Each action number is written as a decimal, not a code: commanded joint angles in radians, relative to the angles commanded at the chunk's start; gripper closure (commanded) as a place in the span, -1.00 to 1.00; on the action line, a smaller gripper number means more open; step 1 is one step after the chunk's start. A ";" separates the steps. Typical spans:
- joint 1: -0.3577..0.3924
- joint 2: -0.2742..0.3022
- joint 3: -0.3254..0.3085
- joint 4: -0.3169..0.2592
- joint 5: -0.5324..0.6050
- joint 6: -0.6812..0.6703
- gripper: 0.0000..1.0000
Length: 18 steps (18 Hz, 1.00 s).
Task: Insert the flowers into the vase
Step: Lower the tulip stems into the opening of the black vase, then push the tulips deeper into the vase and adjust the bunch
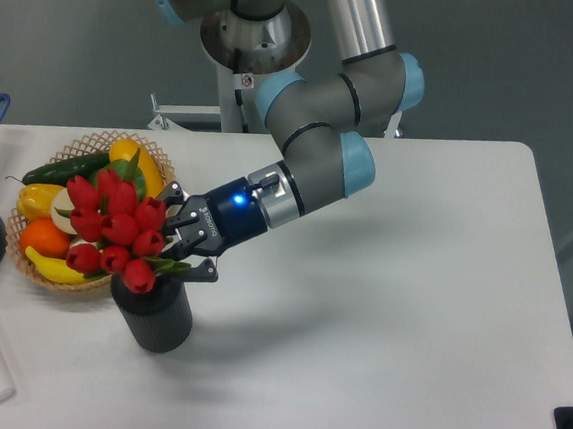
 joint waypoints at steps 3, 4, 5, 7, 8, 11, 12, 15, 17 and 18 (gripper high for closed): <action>0.000 -0.008 -0.005 0.000 0.014 0.000 0.22; 0.000 -0.009 -0.008 0.000 0.017 0.002 0.21; 0.000 -0.011 -0.008 0.000 0.017 0.005 0.20; 0.000 -0.014 -0.009 0.000 0.017 0.006 0.17; -0.005 -0.015 -0.012 0.000 0.018 0.009 0.17; -0.005 -0.018 -0.021 0.000 0.019 0.034 0.17; -0.005 -0.018 -0.021 0.000 0.019 0.035 0.17; -0.005 -0.021 -0.021 0.000 0.019 0.037 0.17; -0.005 -0.021 -0.021 0.000 0.019 0.038 0.08; -0.005 -0.021 -0.021 0.000 0.019 0.038 0.08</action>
